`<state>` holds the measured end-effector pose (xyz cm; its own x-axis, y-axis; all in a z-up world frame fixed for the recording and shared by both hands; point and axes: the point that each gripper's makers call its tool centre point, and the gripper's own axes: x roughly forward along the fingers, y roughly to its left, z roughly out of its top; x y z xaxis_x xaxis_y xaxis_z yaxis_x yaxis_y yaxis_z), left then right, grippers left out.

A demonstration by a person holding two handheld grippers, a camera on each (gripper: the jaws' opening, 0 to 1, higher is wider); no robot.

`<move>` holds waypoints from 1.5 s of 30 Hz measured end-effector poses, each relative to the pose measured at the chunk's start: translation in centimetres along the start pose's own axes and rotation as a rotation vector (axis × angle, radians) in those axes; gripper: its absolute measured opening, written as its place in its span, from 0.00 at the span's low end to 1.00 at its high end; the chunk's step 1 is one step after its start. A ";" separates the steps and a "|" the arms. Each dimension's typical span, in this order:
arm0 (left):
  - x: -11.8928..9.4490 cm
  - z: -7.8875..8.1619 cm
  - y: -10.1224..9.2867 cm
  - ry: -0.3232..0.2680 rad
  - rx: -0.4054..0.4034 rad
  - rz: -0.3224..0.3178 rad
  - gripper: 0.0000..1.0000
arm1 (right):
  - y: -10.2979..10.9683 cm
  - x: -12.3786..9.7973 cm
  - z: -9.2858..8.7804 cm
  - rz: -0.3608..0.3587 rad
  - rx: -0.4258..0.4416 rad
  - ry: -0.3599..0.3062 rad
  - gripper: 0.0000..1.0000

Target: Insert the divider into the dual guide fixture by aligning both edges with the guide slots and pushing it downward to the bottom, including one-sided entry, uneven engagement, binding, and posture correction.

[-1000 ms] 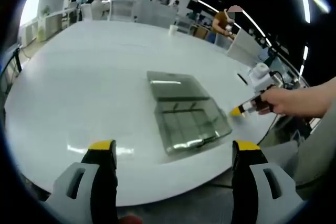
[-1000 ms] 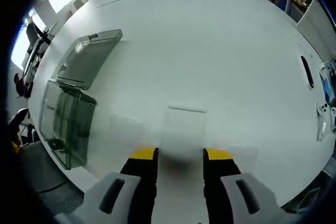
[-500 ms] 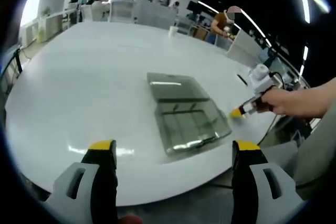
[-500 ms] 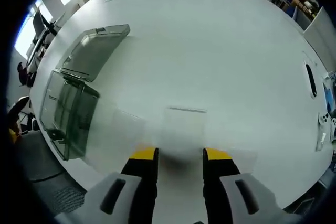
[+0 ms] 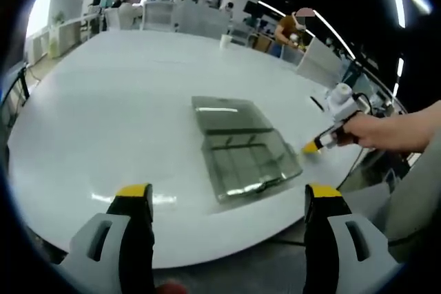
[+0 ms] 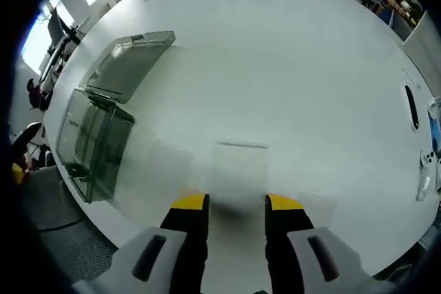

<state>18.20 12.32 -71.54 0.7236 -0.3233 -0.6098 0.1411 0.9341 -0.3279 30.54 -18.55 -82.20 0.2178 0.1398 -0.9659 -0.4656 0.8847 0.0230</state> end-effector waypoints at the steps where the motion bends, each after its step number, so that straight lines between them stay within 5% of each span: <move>1: 0.0 0.0 0.0 -0.001 0.001 0.000 0.89 | 0.0 0.0 -0.1 0.001 -0.001 0.000 0.27; 21: 0.1 0.3 -0.9 0.003 0.023 -0.019 0.89 | 0.6 -0.9 -1.2 0.049 0.003 -0.025 0.27; 45: 0.7 0.1 -3.4 0.012 0.046 -0.091 0.86 | 4.5 -4.9 0.4 0.130 -0.064 -0.146 0.27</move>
<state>18.27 8.96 -70.80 0.6980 -0.4089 -0.5878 0.2368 0.9065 -0.3494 27.72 -15.12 -77.28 0.2726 0.3179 -0.9081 -0.5502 0.8258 0.1239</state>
